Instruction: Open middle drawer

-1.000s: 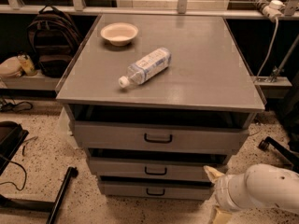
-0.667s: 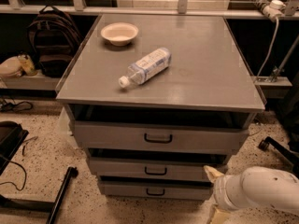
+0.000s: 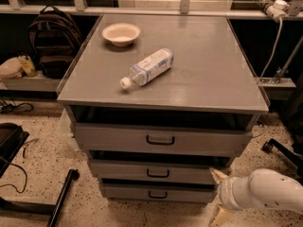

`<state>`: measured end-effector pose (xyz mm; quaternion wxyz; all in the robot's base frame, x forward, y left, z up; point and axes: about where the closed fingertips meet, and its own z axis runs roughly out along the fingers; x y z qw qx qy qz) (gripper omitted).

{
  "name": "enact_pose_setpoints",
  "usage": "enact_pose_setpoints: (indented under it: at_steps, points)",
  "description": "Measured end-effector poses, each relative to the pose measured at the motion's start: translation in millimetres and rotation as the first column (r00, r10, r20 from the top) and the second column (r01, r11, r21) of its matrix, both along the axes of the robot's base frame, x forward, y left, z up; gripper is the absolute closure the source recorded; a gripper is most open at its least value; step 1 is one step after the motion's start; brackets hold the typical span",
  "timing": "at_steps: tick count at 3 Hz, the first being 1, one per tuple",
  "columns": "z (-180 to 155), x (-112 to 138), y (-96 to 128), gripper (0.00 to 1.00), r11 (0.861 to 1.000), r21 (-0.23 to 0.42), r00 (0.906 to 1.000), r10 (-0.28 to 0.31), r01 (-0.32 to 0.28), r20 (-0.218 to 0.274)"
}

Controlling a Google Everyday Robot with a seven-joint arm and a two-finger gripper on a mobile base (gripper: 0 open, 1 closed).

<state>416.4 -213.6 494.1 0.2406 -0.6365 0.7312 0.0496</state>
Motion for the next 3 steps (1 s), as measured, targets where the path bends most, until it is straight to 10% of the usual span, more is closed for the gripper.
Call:
enact_pose_setpoints:
  at_steps: [3]
  points:
    - [-23, 43, 10, 0.0, 0.979, 0.205, 0.9999, 0.008, -0.01, 0.012]
